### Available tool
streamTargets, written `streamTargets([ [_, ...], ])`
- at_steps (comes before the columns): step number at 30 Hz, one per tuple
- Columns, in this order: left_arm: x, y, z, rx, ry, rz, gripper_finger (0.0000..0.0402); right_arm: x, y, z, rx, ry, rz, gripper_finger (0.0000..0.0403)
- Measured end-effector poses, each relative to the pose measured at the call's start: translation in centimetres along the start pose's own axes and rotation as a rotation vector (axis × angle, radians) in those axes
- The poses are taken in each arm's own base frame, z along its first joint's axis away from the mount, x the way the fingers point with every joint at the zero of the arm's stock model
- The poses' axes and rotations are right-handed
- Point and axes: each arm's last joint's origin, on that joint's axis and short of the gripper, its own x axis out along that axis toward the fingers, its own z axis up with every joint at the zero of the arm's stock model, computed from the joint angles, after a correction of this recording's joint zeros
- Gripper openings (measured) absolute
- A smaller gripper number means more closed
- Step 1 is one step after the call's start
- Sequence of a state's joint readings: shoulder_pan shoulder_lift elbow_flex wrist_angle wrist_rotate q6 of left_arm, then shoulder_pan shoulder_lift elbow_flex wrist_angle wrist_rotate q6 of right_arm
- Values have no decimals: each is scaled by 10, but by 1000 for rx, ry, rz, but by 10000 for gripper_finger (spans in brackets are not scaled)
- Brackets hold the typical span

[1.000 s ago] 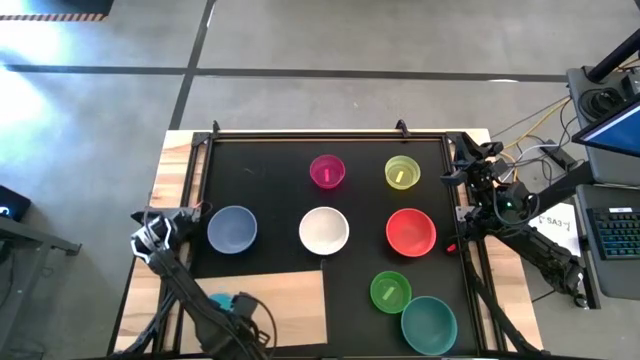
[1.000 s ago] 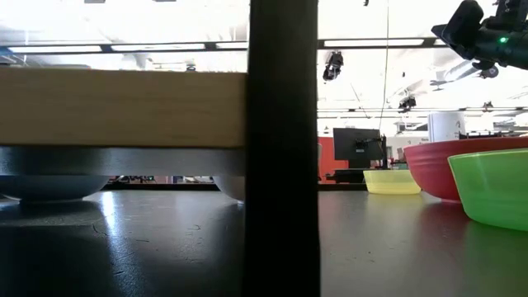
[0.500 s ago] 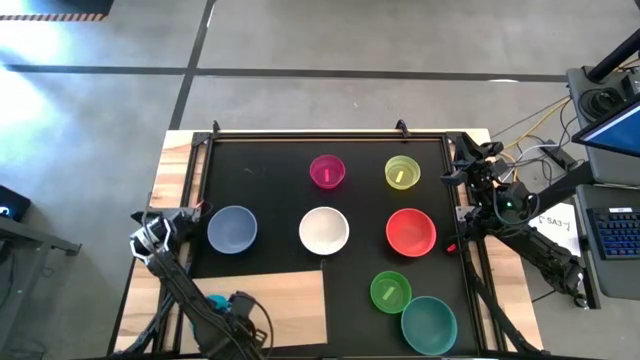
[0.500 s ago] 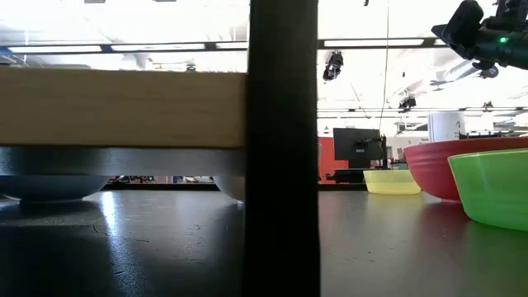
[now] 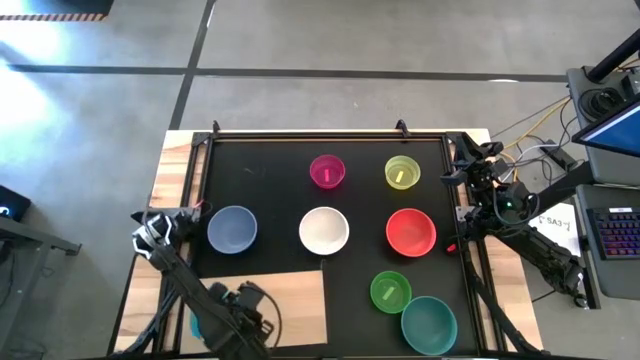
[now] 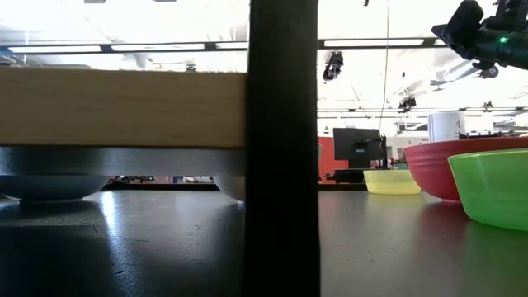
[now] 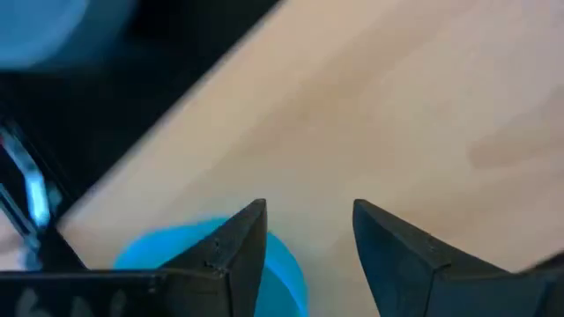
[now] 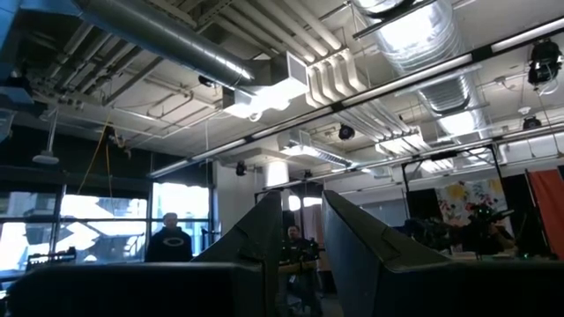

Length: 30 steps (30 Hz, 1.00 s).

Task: Place and stack bowls onto a shelf
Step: Stack the pink bowl on top of the blue bowl on the shelf

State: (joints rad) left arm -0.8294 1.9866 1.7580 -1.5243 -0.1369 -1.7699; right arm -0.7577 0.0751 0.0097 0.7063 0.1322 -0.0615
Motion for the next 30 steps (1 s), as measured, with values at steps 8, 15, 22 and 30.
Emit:
streamTargets([
  [8, -6, 13, 56, 174, -95, 32, 149, 0, 0, 0, 0, 0, 0, 73],
  [15, 5, 31, 107, 281, -217, 63, 145, 0, 0, 0, 0, 0, 0, 73],
  [22, 34, 68, 146, 288, -278, -22, 145, 0, 0, 0, 0, 0, 0, 73],
  [30, 60, 115, 163, 166, -434, -38, 145, 0, 0, 0, -1, 0, 0, 73],
])
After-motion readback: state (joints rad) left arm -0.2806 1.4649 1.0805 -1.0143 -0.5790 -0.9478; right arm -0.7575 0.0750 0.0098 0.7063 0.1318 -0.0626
